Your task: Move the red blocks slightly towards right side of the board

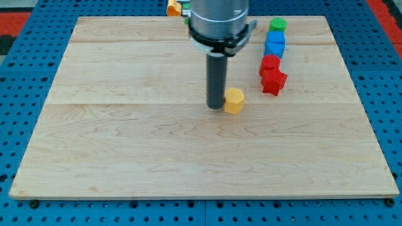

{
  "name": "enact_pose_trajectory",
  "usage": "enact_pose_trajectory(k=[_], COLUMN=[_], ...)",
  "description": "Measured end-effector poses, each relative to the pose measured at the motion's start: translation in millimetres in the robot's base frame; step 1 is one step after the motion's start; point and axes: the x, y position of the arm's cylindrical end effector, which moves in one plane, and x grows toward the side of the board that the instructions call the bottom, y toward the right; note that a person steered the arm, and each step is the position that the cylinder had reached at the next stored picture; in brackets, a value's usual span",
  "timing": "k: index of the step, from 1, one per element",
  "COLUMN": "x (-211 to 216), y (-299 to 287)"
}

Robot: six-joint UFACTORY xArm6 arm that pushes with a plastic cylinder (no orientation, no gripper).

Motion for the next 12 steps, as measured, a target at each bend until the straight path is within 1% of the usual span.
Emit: enact_pose_trajectory(k=[3,4,5,6,7,9,10,11,12], x=[0,0,-4,-41,-67,-69,-69,-74,-95], y=[80,84,38,8,34,83,90,48,32])
